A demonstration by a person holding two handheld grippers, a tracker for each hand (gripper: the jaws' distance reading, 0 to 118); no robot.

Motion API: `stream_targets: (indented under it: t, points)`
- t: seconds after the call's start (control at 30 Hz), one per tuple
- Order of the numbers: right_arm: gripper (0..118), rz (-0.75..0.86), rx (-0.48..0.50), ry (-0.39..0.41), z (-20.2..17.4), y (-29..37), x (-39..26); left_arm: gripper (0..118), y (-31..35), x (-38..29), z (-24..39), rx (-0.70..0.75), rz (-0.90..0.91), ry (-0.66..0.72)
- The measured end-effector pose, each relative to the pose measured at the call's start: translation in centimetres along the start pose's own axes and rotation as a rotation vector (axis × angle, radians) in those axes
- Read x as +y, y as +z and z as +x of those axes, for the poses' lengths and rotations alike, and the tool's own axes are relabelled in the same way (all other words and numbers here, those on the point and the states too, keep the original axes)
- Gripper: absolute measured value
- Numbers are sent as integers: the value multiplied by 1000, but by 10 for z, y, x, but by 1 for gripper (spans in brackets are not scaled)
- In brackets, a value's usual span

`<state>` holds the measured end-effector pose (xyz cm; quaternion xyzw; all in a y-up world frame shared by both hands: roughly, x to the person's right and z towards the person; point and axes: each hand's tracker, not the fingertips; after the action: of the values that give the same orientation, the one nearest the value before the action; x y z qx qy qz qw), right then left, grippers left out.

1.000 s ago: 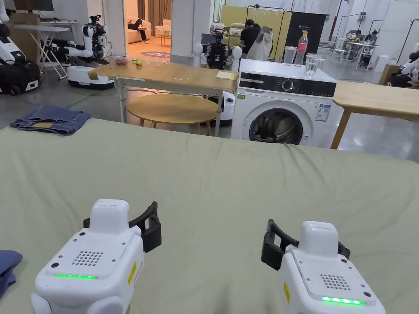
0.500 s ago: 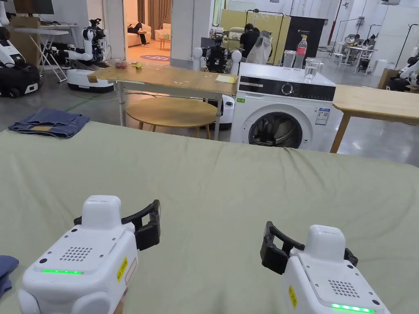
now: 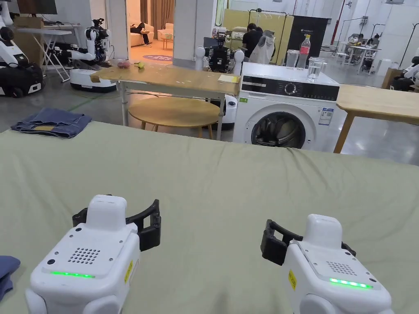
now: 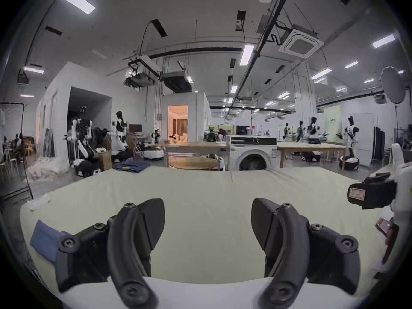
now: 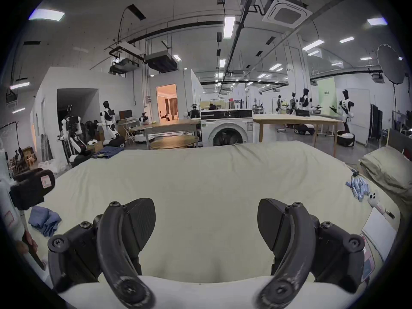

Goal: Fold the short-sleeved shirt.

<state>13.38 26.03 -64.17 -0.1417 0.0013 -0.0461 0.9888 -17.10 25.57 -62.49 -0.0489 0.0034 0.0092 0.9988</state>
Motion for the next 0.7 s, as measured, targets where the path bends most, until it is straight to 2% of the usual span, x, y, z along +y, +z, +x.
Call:
stream_targets:
  t: [0.2,0.37,0.5,0.7]
  points:
    - [95,-26,23,-42,1,1,9,81,1,-2,-7,-13,-5,17]
    - [95,-29,-34,-55,3,-4,11,81,-2,-5,-12,-9,-22,49]
    - [95,-64,-42,-74,8,-10,9,81,-3,-5,-12,-2,-19,59]
    - [95,-62,-87,-64,5,-9,9,90,-1,-4,-10,-9,14,41]
